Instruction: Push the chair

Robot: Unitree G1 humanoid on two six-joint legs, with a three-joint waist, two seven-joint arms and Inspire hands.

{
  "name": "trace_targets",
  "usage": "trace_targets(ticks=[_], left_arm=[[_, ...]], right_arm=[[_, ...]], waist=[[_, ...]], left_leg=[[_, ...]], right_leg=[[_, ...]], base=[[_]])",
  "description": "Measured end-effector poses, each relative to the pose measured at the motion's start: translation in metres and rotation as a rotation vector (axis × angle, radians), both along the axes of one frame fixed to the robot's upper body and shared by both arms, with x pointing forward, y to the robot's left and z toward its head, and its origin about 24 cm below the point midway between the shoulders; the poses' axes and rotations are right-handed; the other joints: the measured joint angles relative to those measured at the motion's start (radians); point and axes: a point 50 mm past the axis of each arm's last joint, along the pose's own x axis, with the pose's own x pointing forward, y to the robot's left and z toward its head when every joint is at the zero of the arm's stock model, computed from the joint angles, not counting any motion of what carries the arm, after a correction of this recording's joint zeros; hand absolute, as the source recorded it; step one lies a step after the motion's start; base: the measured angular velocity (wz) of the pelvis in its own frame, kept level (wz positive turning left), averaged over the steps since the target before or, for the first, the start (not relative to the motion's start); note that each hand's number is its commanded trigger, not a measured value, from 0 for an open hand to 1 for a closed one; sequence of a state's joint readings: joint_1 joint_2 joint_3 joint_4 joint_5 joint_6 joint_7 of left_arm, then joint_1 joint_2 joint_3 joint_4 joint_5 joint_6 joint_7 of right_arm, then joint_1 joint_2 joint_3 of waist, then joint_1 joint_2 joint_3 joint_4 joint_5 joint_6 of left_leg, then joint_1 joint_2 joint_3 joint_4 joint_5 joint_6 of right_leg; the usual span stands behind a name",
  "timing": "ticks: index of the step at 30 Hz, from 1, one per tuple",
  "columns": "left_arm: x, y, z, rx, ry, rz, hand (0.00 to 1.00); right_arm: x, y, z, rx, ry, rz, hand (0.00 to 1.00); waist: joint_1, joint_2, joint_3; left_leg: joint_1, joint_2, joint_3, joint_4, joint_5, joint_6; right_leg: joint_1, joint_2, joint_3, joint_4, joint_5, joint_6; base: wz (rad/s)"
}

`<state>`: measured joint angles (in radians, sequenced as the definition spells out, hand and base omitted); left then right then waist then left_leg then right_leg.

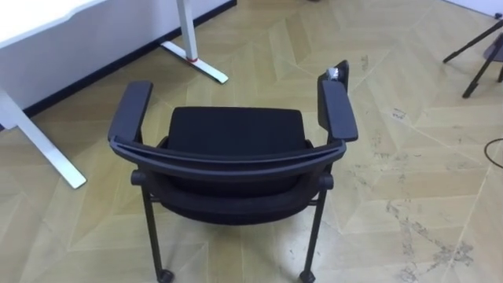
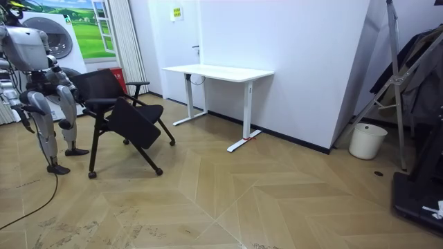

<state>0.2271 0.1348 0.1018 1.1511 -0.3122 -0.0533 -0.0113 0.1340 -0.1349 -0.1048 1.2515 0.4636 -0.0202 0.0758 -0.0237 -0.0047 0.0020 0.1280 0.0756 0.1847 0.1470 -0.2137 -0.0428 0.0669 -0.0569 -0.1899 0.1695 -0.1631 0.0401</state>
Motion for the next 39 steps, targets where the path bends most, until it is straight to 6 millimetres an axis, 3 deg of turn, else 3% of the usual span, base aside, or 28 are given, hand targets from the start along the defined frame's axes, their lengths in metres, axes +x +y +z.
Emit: trace_targets(ticks=[10, 18, 24, 30, 33, 37, 39], left_arm=[[-0.004, 0.000, 0.000, -0.009, 0.003, 0.038, 0.00], [-0.008, 0.000, 0.000, -0.006, 0.007, 0.082, 0.00], [-0.017, 0.017, 0.006, 0.056, -0.018, 0.175, 0.00], [-0.022, 0.039, 0.019, 0.179, -0.077, 0.232, 0.00], [-0.018, 0.047, 0.025, 0.237, -0.110, 0.233, 0.00], [0.014, 0.059, 0.045, 0.398, -0.220, 0.082, 0.00], [0.032, 0.062, 0.056, 0.482, -0.278, 0.014, 0.00]], right_arm=[[-0.003, 0.000, 0.000, 0.000, 0.005, -0.008, 0.00], [-0.004, -0.001, 0.000, -0.008, 0.019, -0.004, 0.00], [-0.003, -0.006, 0.001, -0.019, 0.027, -0.009, 0.00], [0.003, -0.011, 0.002, -0.040, 0.017, 0.025, 0.00], [0.011, -0.020, 0.005, -0.059, -0.011, 0.021, 0.00], [0.019, -0.033, 0.011, -0.122, -0.048, 0.064, 0.00], [0.028, -0.035, 0.013, -0.137, -0.068, 0.086, 0.00]], waist=[[0.005, -0.006, 0.0041], [0.009, -0.001, -0.0012], [0.053, -0.002, 0.0014], [0.083, 0.007, -0.0008], [0.100, 0.021, 0.0002], [0.116, 0.037, 0.0047], [0.111, 0.034, 0.0089]], left_leg=[[0.004, -0.002, -0.007, 0.000, 0.000, 0.000], [-0.001, -0.002, -0.024, 0.005, 0.000, 0.000], [-0.015, -0.002, -0.026, 0.020, 0.000, 0.000], [-0.028, -0.004, -0.056, 0.020, -0.001, -0.002], [-0.029, -0.005, -0.064, 0.020, -0.001, -0.002], [-0.030, -0.007, -0.093, 0.021, -0.001, -0.002], [-0.031, -0.008, -0.101, 0.022, -0.001, -0.002]], right_leg=[[-0.003, -0.002, -0.003, 0.000, -0.007, 0.001], [0.005, -0.002, -0.011, -0.002, -0.007, 0.001], [0.002, -0.004, -0.021, 0.000, -0.008, -0.001], [0.007, -0.009, -0.060, 0.003, -0.015, 0.001], [0.007, -0.009, -0.063, 0.006, -0.015, 0.001], [0.023, -0.011, -0.089, 0.002, -0.020, 0.001], [0.030, -0.012, -0.095, 0.001, -0.020, 0.001]], base=[[0.01], [0.01], [0.05], [0.20], [0.06], [0.22], [0.13]])
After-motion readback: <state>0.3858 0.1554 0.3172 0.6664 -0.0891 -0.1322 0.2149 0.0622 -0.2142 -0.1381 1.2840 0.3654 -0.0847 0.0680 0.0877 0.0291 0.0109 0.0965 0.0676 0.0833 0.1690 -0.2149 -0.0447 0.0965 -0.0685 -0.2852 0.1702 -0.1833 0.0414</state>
